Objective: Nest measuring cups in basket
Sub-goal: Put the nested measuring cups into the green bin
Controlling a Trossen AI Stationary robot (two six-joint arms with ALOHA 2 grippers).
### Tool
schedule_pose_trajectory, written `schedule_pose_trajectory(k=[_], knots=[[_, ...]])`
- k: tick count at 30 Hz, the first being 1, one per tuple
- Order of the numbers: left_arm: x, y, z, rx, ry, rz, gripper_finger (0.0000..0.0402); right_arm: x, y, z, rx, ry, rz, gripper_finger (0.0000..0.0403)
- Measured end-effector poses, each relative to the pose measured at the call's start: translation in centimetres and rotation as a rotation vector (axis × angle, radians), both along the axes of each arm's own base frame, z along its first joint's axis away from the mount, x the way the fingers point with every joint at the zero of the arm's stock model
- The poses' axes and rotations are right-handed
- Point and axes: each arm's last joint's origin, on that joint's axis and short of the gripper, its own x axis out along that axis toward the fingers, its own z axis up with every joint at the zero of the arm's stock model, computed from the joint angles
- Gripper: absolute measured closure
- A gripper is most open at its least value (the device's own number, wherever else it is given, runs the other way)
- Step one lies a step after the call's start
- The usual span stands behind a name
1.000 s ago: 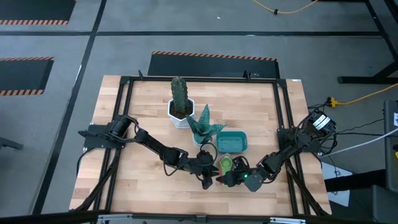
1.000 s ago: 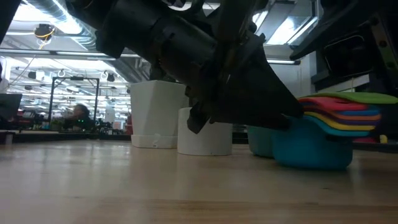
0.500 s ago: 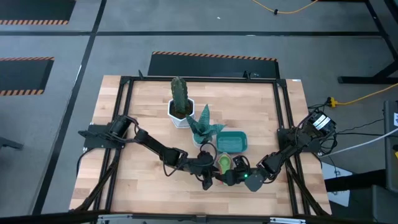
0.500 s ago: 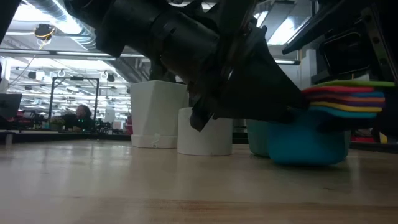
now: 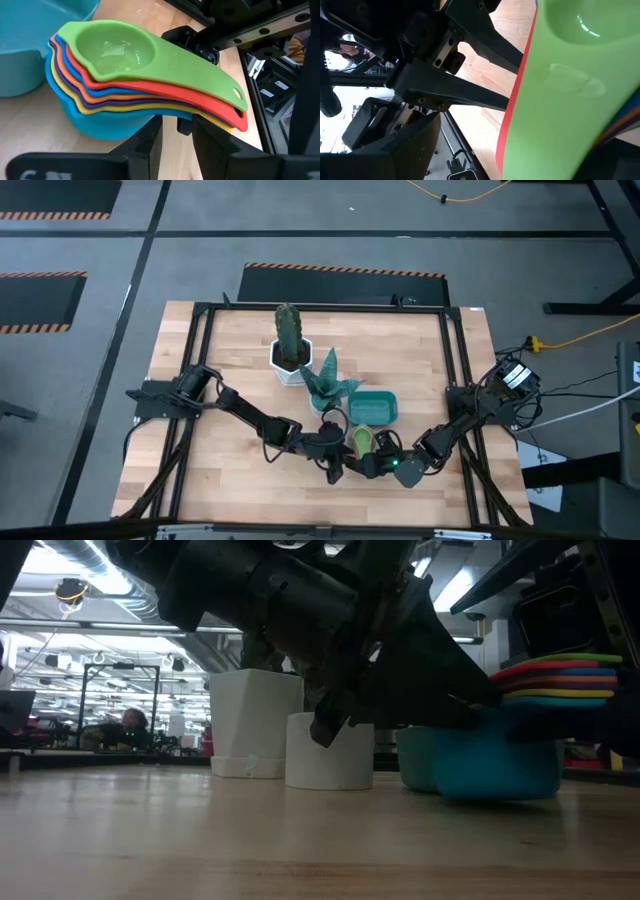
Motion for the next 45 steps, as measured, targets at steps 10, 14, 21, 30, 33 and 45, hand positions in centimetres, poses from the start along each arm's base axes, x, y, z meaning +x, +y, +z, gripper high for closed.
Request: schedule_pose_trajectory(k=[10, 14, 21, 30, 33, 45], knots=[[1.4, -0.4, -0.1, 0.021, -0.009, -0.032, 0.0305, 0.0, 0.0, 0.1, 0.005, -0.005, 0.004, 0.0037], [2.1, -0.7, 0.2, 0.053, -0.014, -0.074, 0.0305, 0.0, 0.1, 0.0, 0.005, 0.002, 0.016, 0.0037], [2.1, -0.7, 0.0, 0.064, 0.018, -0.083, 0.0305, -0.1, 0.1, -0.1, -0.003, 0.013, 0.016, 0.0037], [1.9, -0.7, -0.3, 0.074, 0.053, -0.088, 0.0305, -0.1, 0.1, -0.2, -0.002, 0.022, 0.025, 0.0037], [1.9, -0.7, -0.4, 0.076, 0.056, -0.089, 0.0305, -0.1, 0.1, -0.2, -0.002, 0.023, 0.025, 0.0043], [1.6, -1.4, -0.4, 0.101, 0.056, -0.114, 0.0305, -0.2, 0.1, -0.3, -0.006, 0.037, 0.037, 0.0156]])
